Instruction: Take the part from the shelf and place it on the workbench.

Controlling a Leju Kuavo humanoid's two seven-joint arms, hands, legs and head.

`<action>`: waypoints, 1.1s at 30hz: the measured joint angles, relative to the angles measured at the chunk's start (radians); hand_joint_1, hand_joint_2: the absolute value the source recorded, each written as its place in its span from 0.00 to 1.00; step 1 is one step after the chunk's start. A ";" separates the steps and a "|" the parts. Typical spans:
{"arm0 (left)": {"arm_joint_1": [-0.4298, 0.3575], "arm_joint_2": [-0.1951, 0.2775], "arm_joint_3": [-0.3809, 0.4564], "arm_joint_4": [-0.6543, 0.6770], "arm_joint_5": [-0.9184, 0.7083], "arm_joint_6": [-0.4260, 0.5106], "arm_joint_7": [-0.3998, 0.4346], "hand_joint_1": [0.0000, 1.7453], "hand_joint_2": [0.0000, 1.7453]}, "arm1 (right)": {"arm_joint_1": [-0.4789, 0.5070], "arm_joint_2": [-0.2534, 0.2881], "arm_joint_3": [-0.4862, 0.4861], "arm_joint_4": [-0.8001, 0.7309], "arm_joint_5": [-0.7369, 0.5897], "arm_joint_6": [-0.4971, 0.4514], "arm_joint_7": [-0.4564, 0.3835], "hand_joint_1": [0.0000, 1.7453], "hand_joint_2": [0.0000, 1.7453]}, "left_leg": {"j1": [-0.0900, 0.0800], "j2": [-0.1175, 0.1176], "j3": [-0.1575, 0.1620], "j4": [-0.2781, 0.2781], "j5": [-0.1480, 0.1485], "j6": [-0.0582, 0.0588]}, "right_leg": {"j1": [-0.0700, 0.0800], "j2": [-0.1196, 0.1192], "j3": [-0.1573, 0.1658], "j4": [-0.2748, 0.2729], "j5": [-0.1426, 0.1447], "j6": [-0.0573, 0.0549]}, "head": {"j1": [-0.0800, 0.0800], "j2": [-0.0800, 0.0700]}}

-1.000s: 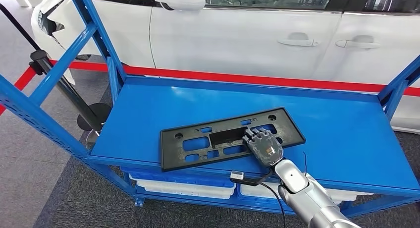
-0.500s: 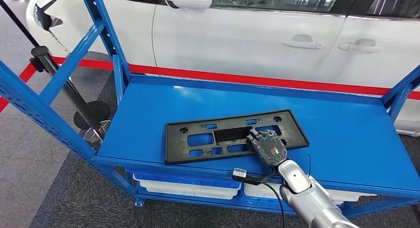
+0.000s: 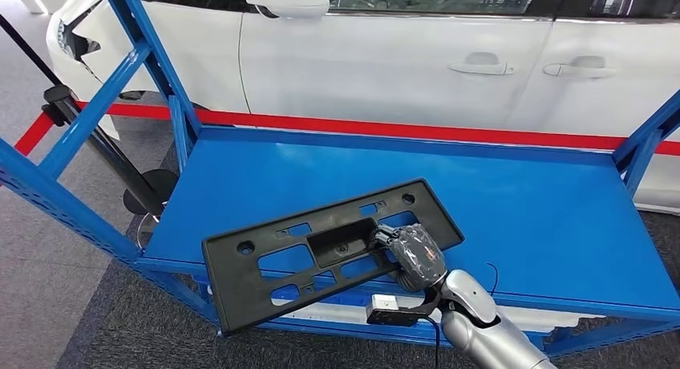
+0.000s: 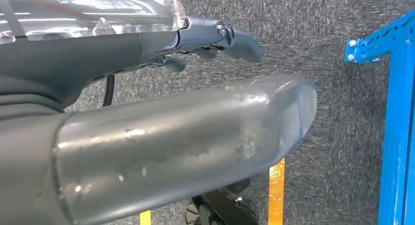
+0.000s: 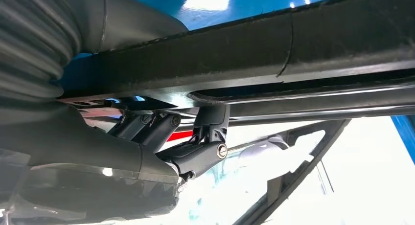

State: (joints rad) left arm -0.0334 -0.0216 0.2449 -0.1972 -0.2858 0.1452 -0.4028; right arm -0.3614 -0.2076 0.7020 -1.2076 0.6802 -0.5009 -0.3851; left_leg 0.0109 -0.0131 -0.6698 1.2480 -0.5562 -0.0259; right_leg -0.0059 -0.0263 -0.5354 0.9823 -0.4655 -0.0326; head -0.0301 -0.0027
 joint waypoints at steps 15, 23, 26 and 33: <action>0.010 -0.006 0.053 0.000 0.004 0.037 0.005 0.00 0.00 | 0.197 -0.032 0.008 -0.609 -0.710 0.042 -0.236 1.00 1.00 | 0.000 0.000 0.113 -0.244 0.103 0.061 | -0.014 0.015 -0.150 0.298 -0.121 0.051 | 0.000 0.000; 0.012 -0.012 0.086 0.000 0.025 0.046 0.002 0.00 0.00 | 0.276 -0.034 -0.032 -0.704 -0.822 0.050 -0.260 1.00 1.00 | -0.004 0.011 0.123 -0.231 0.075 0.019 | -0.009 0.015 -0.043 0.036 -0.004 0.026 | 0.000 0.000; 0.012 -0.012 0.099 0.000 0.027 0.053 0.009 0.00 0.00 | 0.304 -0.049 -0.043 -0.712 -0.833 0.066 -0.269 1.00 1.00 | 0.000 0.012 0.075 -0.115 0.000 0.006 | -0.011 0.016 -0.038 0.030 -0.003 0.008 | 0.000 0.000; 0.018 -0.013 0.116 0.000 0.024 0.054 0.016 0.00 0.00 | 0.409 -0.060 -0.057 -0.706 -0.806 0.141 -0.307 1.00 1.00 | -0.002 0.006 0.072 -0.129 0.058 0.017 | 0.001 0.026 -0.034 0.043 -0.014 0.002 | 0.000 0.000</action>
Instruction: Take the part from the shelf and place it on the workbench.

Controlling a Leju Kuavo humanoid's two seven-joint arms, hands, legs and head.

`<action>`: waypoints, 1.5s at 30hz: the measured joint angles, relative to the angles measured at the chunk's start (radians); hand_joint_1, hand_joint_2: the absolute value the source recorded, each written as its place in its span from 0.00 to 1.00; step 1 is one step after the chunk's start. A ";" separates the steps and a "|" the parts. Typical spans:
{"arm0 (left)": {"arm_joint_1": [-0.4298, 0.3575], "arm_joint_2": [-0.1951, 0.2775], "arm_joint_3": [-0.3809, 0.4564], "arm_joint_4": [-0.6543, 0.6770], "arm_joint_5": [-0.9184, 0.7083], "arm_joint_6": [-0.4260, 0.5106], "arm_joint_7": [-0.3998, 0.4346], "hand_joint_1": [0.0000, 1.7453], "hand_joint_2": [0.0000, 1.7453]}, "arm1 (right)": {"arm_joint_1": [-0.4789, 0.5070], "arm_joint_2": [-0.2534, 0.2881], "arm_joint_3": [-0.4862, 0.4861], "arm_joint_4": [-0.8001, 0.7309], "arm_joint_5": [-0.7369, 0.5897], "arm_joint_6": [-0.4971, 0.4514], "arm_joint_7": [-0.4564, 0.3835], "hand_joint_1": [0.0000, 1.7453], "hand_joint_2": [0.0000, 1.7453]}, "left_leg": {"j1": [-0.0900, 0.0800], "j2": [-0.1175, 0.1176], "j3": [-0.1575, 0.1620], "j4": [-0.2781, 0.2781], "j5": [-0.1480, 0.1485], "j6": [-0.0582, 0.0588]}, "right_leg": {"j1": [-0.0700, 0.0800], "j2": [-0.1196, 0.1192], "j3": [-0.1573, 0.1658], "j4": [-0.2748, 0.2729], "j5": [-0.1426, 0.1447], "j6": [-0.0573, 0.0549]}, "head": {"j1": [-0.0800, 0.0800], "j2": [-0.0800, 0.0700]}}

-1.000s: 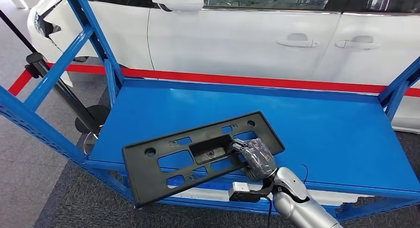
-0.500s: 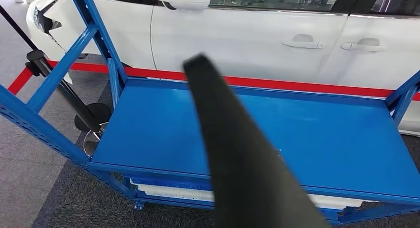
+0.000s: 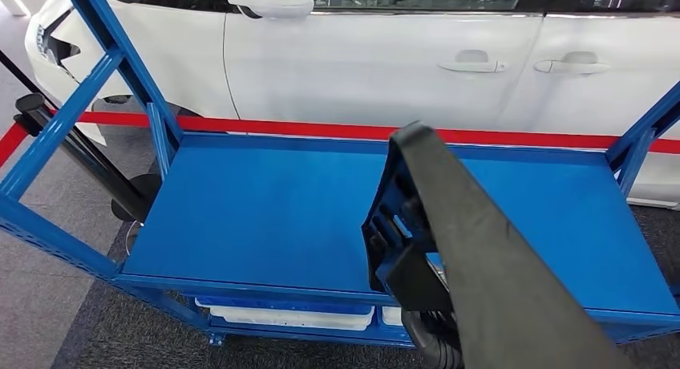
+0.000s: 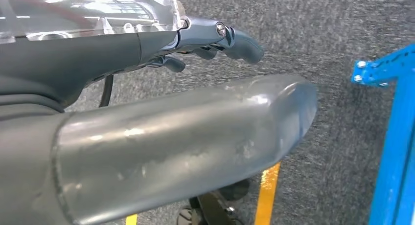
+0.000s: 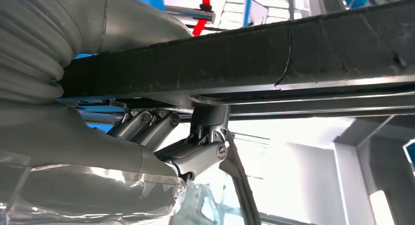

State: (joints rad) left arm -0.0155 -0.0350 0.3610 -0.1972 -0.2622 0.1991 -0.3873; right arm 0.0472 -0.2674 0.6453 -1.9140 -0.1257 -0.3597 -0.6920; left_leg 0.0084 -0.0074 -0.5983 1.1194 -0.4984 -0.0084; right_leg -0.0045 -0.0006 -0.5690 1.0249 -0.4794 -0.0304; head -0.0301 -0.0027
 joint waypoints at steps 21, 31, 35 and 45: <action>-0.004 -0.001 0.025 0.000 -0.041 -0.004 0.022 0.00 0.00 | 0.148 0.002 -0.104 0.045 0.066 0.306 -0.003 1.00 1.00 | 0.004 0.014 -0.037 -0.079 0.088 -0.007 | -0.023 0.000 0.067 -0.010 -0.050 0.029 | 0.000 0.000; -0.064 -0.033 0.035 -0.005 -0.045 0.077 0.104 0.00 0.00 | 0.133 -0.004 -0.098 0.084 0.078 0.374 -0.001 1.00 1.00 | -0.001 -0.001 0.077 -0.009 -0.031 0.000 | -0.008 -0.002 -0.048 0.005 0.036 0.015 | 0.000 0.000; -0.215 -0.127 0.033 -0.028 -0.044 0.178 0.216 0.00 0.00 | 0.070 -0.006 -0.064 0.142 0.087 0.387 0.010 1.00 1.00 | -0.012 -0.014 0.120 -0.119 -0.022 0.027 | -0.010 -0.017 -0.064 0.001 0.071 0.040 | 0.000 0.000; -0.258 -0.187 0.036 -0.046 -0.014 0.171 0.174 0.00 0.00 | 0.058 0.002 -0.051 0.206 0.034 0.414 0.004 1.00 1.00 | -0.010 0.079 0.016 -0.108 0.057 0.055 | -0.027 -0.029 -0.044 0.189 -0.046 0.070 | 0.000 0.000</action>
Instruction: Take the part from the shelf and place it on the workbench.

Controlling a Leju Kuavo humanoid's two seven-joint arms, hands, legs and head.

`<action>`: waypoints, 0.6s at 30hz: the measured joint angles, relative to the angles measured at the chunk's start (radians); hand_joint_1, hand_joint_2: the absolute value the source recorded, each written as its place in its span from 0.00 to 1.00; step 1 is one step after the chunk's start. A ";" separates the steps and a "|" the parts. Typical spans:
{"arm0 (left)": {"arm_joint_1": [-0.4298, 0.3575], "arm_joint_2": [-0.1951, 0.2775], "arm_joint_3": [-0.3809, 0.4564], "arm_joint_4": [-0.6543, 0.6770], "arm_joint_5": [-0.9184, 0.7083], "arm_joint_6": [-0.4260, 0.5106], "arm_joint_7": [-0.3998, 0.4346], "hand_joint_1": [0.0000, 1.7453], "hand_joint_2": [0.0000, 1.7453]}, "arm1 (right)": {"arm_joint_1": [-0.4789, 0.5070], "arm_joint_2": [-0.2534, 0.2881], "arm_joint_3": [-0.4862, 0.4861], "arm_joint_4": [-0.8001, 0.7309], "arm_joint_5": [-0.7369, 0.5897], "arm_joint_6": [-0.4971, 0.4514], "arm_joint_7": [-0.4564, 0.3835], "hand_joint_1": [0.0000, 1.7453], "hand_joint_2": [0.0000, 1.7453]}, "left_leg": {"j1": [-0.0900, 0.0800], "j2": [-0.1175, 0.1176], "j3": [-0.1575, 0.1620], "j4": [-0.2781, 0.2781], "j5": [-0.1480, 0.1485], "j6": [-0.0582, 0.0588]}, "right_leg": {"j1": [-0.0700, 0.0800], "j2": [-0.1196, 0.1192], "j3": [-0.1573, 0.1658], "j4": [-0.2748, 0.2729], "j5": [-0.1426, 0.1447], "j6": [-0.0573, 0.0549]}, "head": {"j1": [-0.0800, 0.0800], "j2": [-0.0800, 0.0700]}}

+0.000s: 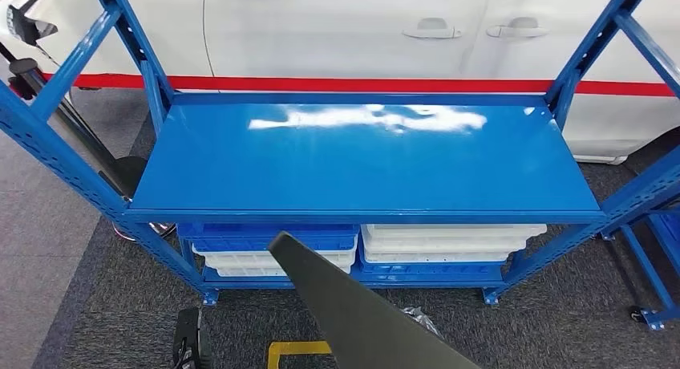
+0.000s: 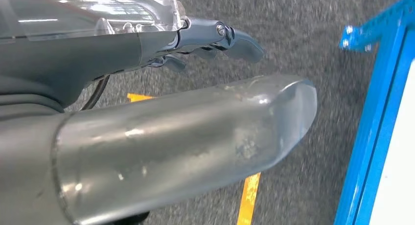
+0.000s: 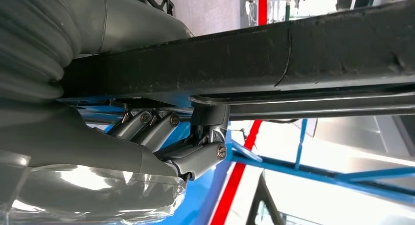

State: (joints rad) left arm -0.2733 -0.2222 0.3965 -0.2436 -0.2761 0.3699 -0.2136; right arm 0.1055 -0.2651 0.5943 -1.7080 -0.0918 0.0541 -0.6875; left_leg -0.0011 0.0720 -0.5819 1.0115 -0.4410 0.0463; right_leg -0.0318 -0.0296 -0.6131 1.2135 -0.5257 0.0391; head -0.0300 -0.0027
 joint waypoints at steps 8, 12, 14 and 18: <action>-0.003 -0.010 0.007 -0.004 0.014 0.008 -0.011 0.00 0.00 | -0.014 -0.005 0.004 0.020 0.000 0.000 -0.003 1.00 1.00 | -0.001 -0.008 -0.046 0.074 -0.043 -0.050 | 0.012 -0.018 0.082 -0.204 0.031 -0.049 | 0.000 0.000; 0.001 -0.010 0.010 -0.004 0.016 0.008 -0.013 0.00 0.00 | -0.016 -0.015 0.009 0.029 0.000 0.000 -0.003 1.00 1.00 | 0.001 -0.067 -0.088 0.281 -0.181 -0.054 | 0.018 0.032 0.022 -0.199 0.077 -0.062 | 0.000 0.000; 0.000 -0.010 0.011 -0.004 0.016 0.008 -0.013 0.00 0.00 | -0.016 -0.016 0.012 0.032 0.001 0.000 -0.003 1.00 1.00 | -0.001 -0.073 -0.042 0.253 -0.141 -0.043 | 0.021 0.060 -0.011 -0.192 0.098 -0.061 | 0.000 0.000; -0.005 -0.009 0.016 -0.007 0.016 0.009 -0.017 0.00 0.00 | -0.018 -0.016 0.017 0.033 0.003 0.000 -0.004 1.00 1.00 | -0.006 -0.147 0.117 0.012 -0.101 -0.013 | 0.019 0.104 -0.048 -0.186 0.137 -0.047 | 0.000 0.000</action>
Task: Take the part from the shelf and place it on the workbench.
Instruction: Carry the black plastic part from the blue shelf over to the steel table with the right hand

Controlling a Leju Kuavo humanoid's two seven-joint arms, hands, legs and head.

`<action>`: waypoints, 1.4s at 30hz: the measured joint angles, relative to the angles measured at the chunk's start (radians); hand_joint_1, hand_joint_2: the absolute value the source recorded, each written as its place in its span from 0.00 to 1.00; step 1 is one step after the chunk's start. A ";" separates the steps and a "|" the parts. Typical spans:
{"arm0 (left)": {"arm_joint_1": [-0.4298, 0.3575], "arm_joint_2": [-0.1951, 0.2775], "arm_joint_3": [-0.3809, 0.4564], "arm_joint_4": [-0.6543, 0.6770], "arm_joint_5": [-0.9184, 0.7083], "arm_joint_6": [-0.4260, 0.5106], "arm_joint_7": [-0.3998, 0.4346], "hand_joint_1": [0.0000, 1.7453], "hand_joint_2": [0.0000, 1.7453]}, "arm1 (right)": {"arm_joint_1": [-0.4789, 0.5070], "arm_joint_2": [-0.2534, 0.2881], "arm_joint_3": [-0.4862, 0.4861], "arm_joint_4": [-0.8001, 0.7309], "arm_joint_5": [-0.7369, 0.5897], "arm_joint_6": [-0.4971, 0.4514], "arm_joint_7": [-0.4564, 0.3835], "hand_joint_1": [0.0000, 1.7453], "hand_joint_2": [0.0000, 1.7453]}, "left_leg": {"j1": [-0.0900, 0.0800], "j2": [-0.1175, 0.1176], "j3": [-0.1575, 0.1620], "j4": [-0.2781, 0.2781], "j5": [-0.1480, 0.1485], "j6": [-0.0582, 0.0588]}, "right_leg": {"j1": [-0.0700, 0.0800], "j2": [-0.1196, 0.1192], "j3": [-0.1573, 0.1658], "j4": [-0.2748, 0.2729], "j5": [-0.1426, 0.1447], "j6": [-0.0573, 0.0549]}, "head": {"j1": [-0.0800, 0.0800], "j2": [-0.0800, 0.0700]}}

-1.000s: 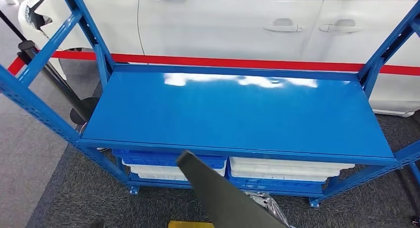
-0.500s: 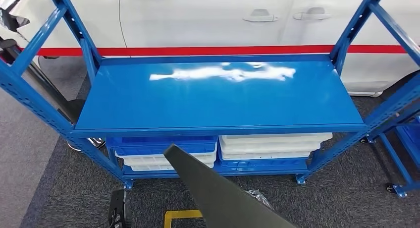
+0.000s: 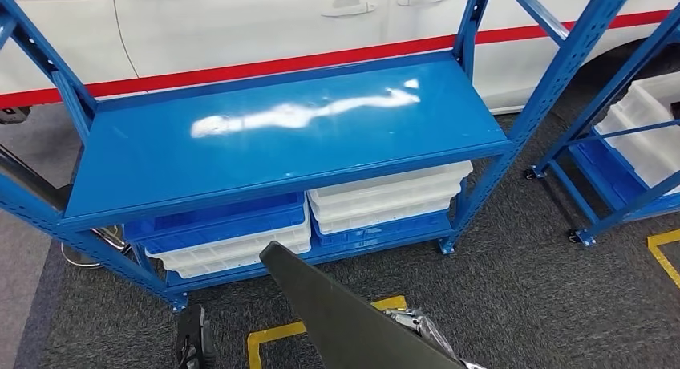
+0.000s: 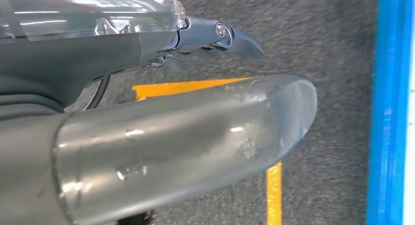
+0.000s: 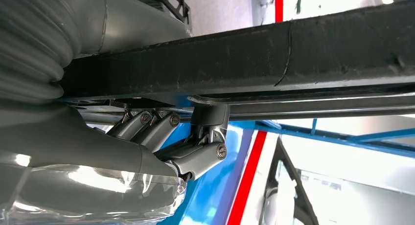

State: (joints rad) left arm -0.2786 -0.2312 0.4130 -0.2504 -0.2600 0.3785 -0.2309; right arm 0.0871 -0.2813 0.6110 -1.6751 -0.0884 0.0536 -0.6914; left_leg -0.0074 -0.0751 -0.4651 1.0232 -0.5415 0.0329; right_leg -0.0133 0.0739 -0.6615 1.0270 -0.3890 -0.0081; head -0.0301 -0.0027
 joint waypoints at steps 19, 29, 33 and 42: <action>0.151 0.145 -0.006 0.002 -0.132 -0.148 -0.350 0.00 0.00 | 0.055 0.006 -0.031 -0.037 0.030 -0.055 -0.005 1.00 1.00 | 0.007 0.150 -0.079 -0.012 0.069 -0.034 | -0.010 -0.102 0.119 -0.017 -0.103 0.013 | 0.000 0.000; 0.125 0.202 -0.083 0.002 -0.253 -0.149 -0.309 0.00 0.00 | 0.049 -0.005 -0.035 -0.037 0.052 -0.041 -0.005 1.00 1.00 | 0.012 0.045 -0.106 0.097 0.032 -0.036 | -0.001 -0.031 0.098 -0.002 -0.088 -0.013 | 0.000 0.000; 0.125 0.210 -0.091 0.002 -0.252 -0.161 -0.287 0.00 0.00 | 0.050 -0.005 -0.036 -0.043 0.053 -0.041 -0.005 1.00 1.00 | 0.010 0.016 -0.067 0.001 0.049 -0.024 | -0.006 0.009 0.078 0.004 -0.076 0.011 | 0.000 0.000; 0.141 0.213 -0.082 0.005 -0.212 -0.180 -0.180 0.00 0.00 | 0.060 0.004 -0.044 -0.048 0.054 -0.067 -0.002 1.00 1.00 | 0.010 0.118 -0.072 -0.018 0.069 0.004 | -0.009 -0.074 -0.039 0.265 -0.192 0.033 | 0.000 0.000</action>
State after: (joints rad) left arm -0.1373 -0.0179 0.3305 -0.2453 -0.4718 0.1984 -0.4108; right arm 0.1473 -0.2777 0.5666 -1.7234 -0.0347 -0.0132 -0.6935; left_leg 0.0024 0.0428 -0.5375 1.0056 -0.4723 0.0367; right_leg -0.0225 0.0003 -0.7008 1.2921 -0.5807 0.0251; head -0.0299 -0.0027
